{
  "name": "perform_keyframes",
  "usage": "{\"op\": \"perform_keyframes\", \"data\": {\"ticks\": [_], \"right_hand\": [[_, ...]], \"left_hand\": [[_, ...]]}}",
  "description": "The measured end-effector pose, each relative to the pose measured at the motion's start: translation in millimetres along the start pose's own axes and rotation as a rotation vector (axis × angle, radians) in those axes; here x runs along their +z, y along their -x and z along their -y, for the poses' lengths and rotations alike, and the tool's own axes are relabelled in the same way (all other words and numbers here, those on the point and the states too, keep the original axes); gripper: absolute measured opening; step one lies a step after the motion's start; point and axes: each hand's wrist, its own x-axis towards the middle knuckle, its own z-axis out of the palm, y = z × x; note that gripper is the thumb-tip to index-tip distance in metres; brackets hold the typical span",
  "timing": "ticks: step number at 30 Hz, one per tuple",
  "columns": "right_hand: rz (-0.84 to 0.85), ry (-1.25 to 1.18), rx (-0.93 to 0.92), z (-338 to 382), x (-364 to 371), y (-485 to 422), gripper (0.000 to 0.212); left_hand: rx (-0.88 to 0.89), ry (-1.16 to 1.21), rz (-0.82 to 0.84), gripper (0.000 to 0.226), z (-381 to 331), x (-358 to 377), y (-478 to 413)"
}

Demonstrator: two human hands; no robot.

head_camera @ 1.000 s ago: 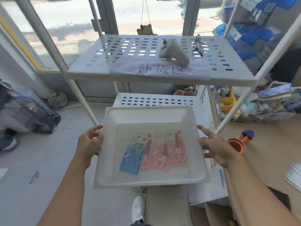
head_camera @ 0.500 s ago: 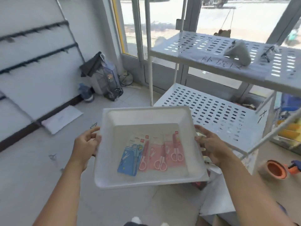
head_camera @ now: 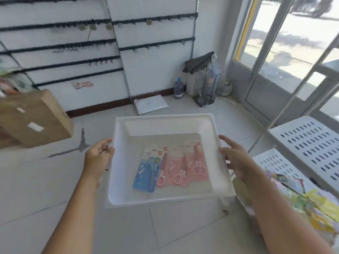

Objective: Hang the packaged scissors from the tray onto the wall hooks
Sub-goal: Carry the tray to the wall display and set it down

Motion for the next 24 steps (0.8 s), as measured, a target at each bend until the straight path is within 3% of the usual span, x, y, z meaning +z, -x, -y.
{"op": "perform_keyframes", "data": {"ticks": [11,24], "right_hand": [[0.217,0.12,-0.022,27.4,266.7,-13.8,0.053],[0.456,0.265,-0.049,69.2,455.0,-75.2,0.054]], "left_hand": [[-0.074,0.033,-0.344,0.036,38.8,-232.9,-33.4],[-0.214,0.155,-0.643,0.036,66.1,-344.9,-100.3]]}}
